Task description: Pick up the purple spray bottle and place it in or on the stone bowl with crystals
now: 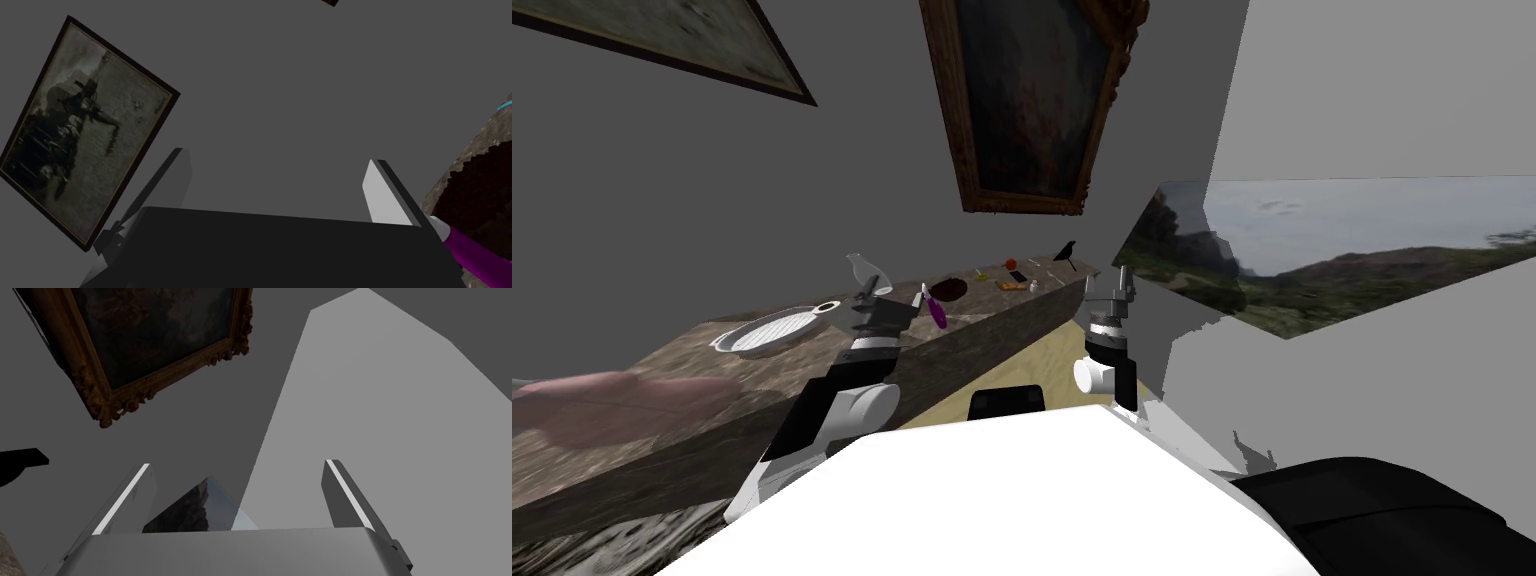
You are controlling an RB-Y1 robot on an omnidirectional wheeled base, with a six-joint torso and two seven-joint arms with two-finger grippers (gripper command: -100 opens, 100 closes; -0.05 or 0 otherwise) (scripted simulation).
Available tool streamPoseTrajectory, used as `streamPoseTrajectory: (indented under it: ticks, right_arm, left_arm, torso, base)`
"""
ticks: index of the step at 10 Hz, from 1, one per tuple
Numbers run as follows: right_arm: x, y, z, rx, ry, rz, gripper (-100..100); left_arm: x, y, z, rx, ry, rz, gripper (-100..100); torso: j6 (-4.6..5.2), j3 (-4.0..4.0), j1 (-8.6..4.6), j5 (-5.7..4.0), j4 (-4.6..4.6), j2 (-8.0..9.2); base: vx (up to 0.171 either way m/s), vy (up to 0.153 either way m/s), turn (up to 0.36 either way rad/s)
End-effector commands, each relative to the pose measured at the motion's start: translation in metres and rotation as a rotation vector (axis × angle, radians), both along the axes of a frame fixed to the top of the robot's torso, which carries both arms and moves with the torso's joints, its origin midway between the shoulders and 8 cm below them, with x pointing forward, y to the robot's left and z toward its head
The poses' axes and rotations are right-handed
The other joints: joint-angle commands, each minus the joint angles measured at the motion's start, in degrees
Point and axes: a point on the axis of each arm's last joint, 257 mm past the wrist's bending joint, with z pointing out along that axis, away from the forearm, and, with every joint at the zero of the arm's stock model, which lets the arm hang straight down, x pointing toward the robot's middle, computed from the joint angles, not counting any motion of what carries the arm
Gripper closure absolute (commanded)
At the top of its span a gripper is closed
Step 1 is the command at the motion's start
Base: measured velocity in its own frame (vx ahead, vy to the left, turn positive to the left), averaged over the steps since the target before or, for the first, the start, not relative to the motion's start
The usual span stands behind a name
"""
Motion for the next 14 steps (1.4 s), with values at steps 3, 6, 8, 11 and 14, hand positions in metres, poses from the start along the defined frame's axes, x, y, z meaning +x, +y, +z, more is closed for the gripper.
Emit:
streamPoseTrajectory:
  ticks: [3,6,8,11,14]
  right_arm:
    - [0.0,0.0,0.0,0.0,0.0,0.0,0]
    - [0.0,0.0,0.0,0.0,0.0,0.0,0]
    - [0.0,0.0,0.0,0.0,0.0,0.0,0]
    - [0.0,0.0,0.0,0.0,0.0,0.0,0]
    - [0.0,0.0,0.0,0.0,0.0,0.0,0]
  left_arm:
    - [0.01,0.012,-0.021,-0.121,0.072,-0.027,-100]
    - [0.018,0.022,-0.041,-0.23,0.136,-0.049,-100]
    - [0.025,0.031,-0.058,-0.33,0.187,-0.066,-100]
    - [0.032,0.037,-0.077,-0.437,0.246,-0.088,-100]
    - [0.039,0.041,-0.096,-0.533,0.305,-0.107,-100]
  torso:
    - [-0.04,-0.03,-0.04,0.0,-0.01,-0.06]
    - [-0.03,-0.04,-0.01,0.01,-0.01,-0.08]
    - [-0.02,0.0,0.05,0.02,0.0,0.0]
    - [-0.02,-0.04,0.12,0.03,-0.02,-0.08]
    - [-0.01,0.01,0.15,0.03,0.0,0.03]
  base:
    - [0.082,-0.086,0.154]
    - [0.083,-0.083,0.168]
    - [0.085,-0.089,0.223]
    - [0.086,-0.083,0.165]
    - [0.061,-0.081,0.164]
